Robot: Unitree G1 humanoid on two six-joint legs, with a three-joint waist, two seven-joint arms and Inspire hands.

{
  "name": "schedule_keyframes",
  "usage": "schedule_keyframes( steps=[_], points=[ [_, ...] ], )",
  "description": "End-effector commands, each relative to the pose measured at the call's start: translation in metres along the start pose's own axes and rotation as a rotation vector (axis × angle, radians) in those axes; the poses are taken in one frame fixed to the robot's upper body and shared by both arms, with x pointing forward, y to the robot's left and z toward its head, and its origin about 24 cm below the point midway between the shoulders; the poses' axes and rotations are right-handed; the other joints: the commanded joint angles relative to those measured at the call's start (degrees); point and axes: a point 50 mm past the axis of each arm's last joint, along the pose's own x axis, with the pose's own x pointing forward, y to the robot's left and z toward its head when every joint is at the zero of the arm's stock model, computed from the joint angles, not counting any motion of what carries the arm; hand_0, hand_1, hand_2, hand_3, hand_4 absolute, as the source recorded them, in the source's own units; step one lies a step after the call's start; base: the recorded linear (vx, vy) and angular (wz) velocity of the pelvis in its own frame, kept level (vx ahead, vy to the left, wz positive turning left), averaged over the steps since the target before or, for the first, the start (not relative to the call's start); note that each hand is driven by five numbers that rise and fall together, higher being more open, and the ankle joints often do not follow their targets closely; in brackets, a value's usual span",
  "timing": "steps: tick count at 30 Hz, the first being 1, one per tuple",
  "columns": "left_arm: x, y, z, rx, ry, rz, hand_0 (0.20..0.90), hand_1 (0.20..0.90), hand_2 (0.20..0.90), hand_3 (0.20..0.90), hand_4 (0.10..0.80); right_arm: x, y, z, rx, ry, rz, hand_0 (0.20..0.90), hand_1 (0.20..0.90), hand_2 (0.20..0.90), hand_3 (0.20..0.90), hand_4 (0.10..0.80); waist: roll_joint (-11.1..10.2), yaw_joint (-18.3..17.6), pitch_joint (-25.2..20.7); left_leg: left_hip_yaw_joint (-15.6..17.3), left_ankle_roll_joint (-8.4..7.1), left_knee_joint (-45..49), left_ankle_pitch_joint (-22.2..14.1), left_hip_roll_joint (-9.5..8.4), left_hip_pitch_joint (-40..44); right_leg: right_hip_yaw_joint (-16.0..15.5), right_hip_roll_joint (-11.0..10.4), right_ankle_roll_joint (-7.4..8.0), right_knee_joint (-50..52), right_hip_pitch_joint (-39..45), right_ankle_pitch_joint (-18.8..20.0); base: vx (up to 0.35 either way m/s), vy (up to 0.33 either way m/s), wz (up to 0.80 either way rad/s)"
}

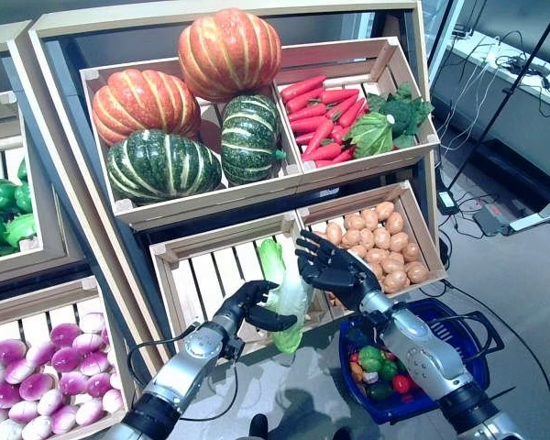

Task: Put vegetables into the basket

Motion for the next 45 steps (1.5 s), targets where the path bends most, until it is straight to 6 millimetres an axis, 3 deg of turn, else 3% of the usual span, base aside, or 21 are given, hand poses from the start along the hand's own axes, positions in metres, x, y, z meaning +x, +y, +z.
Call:
schedule_keyframes(
  steps=[1,14,23,32,39,45],
  points=[
    [0.007,-0.004,0.06,-0.018,-0.258,-0.078,0.3,0.3,0.3,0.3,0.4,0.017,0.036,0.032,0.0,-0.149,0.211,0.9,0.9,0.9,0.9,0.8,-1.72,0.88,-4.04,-0.29,-1.37,0.1,-5.36,-0.6,1.63,0.82,-4.46,3.2,0.09,0.99,0.88,0.0,0.0,0.0],
    [0.009,-0.004,0.051,-0.059,-0.211,-0.081,0.3,0.3,0.3,0.3,0.4,0.008,0.055,0.045,0.24,-0.24,0.391,0.9,0.9,0.9,0.9,0.8,-1.56,0.75,-3.57,-0.27,-1.35,0.1,-5.26,-0.69,1.36,0.73,-4.34,3.36,0.09,0.77,0.98,0.0,0.0,0.0],
    [0.009,-0.003,0.047,-0.072,-0.196,-0.083,0.3,0.3,0.3,0.3,0.4,0.004,0.064,0.033,0.317,-0.165,0.536,0.9,0.9,0.9,0.9,0.8,-1.57,0.8,-3.66,-0.18,-1.32,0.1,-5.23,-0.59,1.09,0.59,-4.38,3.33,0.09,0.52,0.83,0.0,0.0,0.0],
    [0.009,0.001,0.047,-0.064,-0.206,-0.059,0.3,0.3,0.3,0.3,0.4,0.005,0.052,0.014,0.164,-0.029,0.475,0.9,0.9,0.9,0.9,0.8,-2.01,0.78,-3.86,-0.26,-1.53,0.1,-5.08,-0.38,0.93,0.63,-4.31,3.31,0.09,0.39,0.81,0.0,0.0,0.0],
    [0.008,0.004,0.047,-0.036,-0.214,-0.047,0.3,0.3,0.3,0.3,0.4,0.004,0.029,-0.007,0.015,0.103,0.327,0.9,0.9,0.9,0.9,0.8,-2.24,0.61,-3.75,-0.29,-1.62,0.1,-4.99,-0.29,1.08,0.83,-4.38,3.38,0.09,0.44,0.97,0.0,0.0,0.0],
    [0.007,0.005,0.047,-0.027,-0.212,-0.043,0.3,0.3,0.3,0.3,0.4,0.003,0.017,-0.011,-0.057,0.134,0.247,0.9,0.9,0.9,0.9,0.8,-2.28,0.56,-3.59,-0.32,-1.64,0.1,-4.9,-0.18,1.31,1.05,-4.45,3.4,0.09,0.63,1.06,0.0,0.0,0.0]
  ],
)
